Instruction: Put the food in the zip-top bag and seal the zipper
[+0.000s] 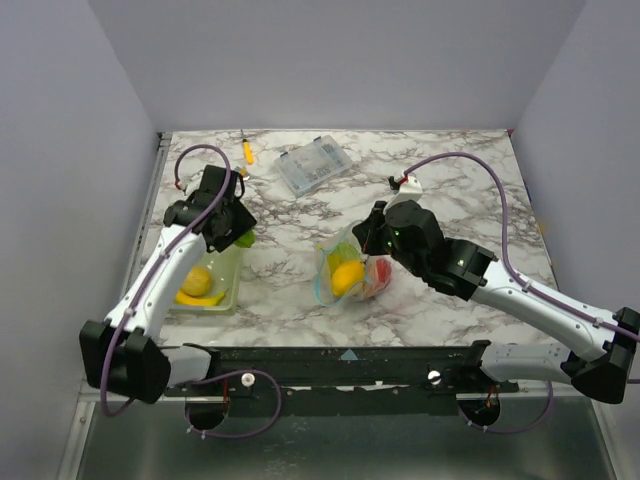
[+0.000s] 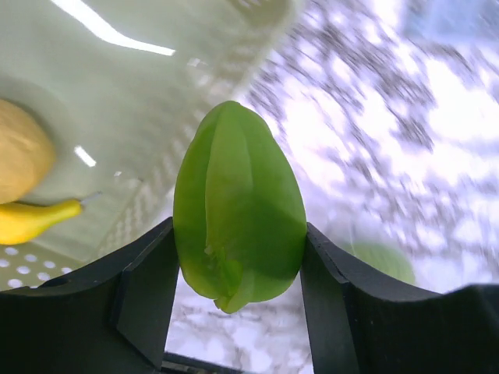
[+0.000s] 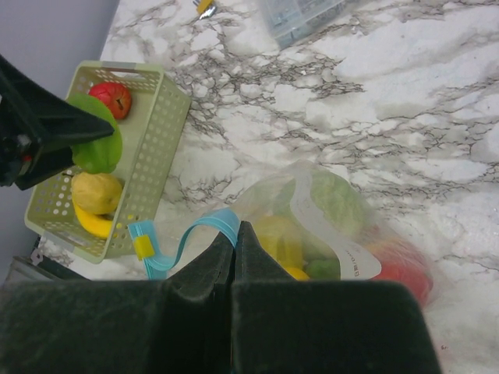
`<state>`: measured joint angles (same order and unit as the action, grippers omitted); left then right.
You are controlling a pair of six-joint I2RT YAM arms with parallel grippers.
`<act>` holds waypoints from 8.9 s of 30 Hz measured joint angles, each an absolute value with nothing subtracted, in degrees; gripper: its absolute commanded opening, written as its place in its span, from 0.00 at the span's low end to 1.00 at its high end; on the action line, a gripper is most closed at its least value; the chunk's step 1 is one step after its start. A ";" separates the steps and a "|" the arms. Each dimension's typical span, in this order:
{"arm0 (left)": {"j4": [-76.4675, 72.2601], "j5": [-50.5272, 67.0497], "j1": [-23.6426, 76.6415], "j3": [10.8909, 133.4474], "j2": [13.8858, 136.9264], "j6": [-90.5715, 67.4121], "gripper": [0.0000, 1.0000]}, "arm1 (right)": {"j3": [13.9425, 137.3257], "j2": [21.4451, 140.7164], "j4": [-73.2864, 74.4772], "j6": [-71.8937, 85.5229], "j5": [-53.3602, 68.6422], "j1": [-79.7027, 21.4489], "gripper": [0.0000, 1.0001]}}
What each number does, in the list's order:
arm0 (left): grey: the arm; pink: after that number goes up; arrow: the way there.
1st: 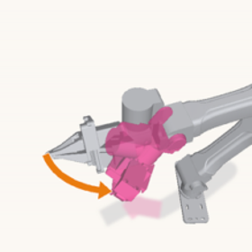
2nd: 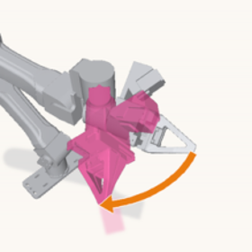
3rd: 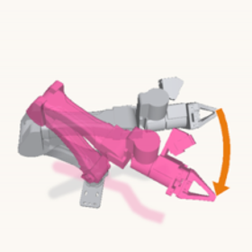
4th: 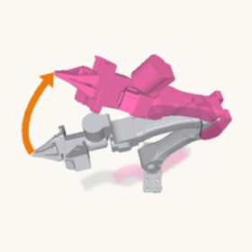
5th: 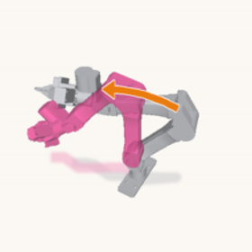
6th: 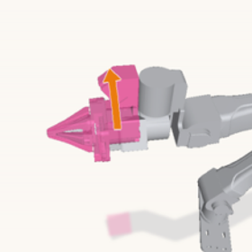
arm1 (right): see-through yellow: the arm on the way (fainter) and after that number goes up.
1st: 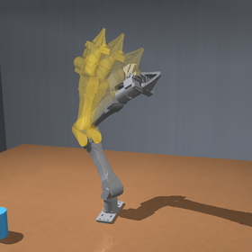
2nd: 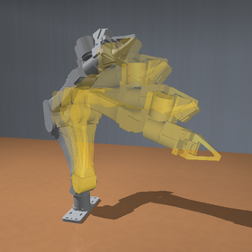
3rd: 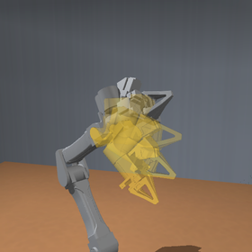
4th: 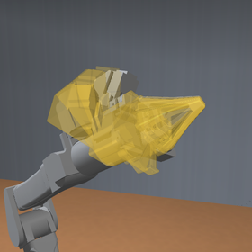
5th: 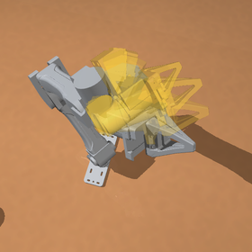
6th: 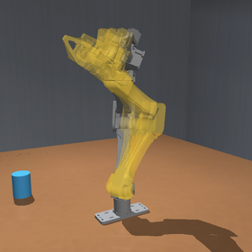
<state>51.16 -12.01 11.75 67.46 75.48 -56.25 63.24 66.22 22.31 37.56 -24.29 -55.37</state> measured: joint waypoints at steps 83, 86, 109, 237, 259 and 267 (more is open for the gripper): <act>47.33 -1.06 25.98 55.72 47.16 -42.83 0.99 | 61.34 63.92 21.50 40.07 -21.61 -55.37 0.01; 50.52 -6.63 22.65 52.93 47.62 -44.91 0.98 | 61.08 63.92 21.08 40.07 -21.61 -55.37 0.00; 54.65 -11.88 -4.56 40.05 53.30 -61.23 0.69 | 60.97 63.83 20.99 40.07 -21.58 -55.37 0.01; 41.69 -2.48 17.47 47.57 30.68 -51.86 0.00 | 61.04 68.05 19.38 40.51 -18.50 -55.37 0.01; 65.65 7.55 44.51 72.27 56.71 -42.59 0.00 | 61.80 69.58 10.09 37.85 -28.12 -55.88 0.01; 72.16 -3.11 47.40 77.91 66.15 -42.68 0.00 | 61.76 70.98 5.74 38.92 -36.12 -61.82 0.01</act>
<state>72.16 -3.11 47.40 77.91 66.15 -42.68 61.76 70.98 5.74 38.92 -36.12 -61.82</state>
